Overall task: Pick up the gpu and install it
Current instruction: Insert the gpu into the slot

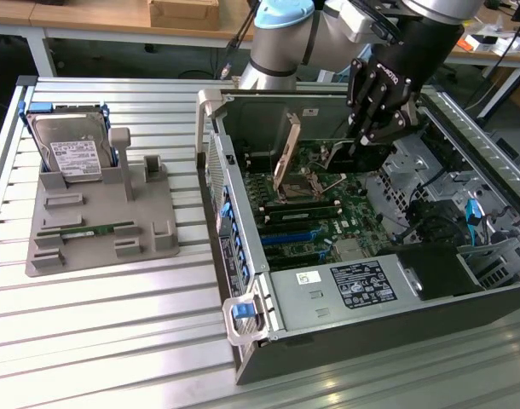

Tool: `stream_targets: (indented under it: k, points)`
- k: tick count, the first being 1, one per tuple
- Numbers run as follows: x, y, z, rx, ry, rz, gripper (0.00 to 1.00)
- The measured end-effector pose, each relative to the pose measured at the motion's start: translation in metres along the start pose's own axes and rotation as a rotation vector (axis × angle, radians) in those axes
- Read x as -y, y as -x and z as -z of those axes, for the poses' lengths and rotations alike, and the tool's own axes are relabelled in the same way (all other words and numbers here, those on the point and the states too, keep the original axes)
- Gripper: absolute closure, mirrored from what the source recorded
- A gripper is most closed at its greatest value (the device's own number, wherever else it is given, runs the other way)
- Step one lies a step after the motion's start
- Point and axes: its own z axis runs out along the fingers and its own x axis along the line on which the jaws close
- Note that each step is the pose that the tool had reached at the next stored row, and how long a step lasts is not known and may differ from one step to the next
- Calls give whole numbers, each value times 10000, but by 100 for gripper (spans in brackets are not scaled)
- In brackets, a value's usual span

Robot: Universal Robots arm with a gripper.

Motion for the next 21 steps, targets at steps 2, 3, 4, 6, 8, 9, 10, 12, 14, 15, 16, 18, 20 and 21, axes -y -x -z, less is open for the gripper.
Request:
stream_targets:
  k: [2, 3, 4, 6, 8, 9, 10, 12, 14, 15, 16, 18, 20, 21]
  points:
    - [0, 0, -8, 0, 0, 0, 74]
    - [1, 0, -11, 0, 0, 1, 74]
    - [1, 0, -16, 0, 0, 0, 74]
    - [1, 0, -20, 0, 0, 1, 74]
    - [1, 0, -25, 0, 0, 1, 74]
    - [1, 0, -26, 0, 0, 1, 74]
    - [1, 0, -29, 0, 0, 1, 74]
    - [2, -1, -39, 0, 0, 1, 74]
    - [3, -1, -50, 0, 0, 0, 74]
    - [3, -1, -52, 0, 0, 1, 74]
    - [3, -1, -54, 0, 0, 1, 74]
    - [3, -1, -62, 0, 0, 1, 74]
    - [3, -1, -68, 0, 0, 1, 74]
    - [3, -2, -70, 0, 0, 0, 74]
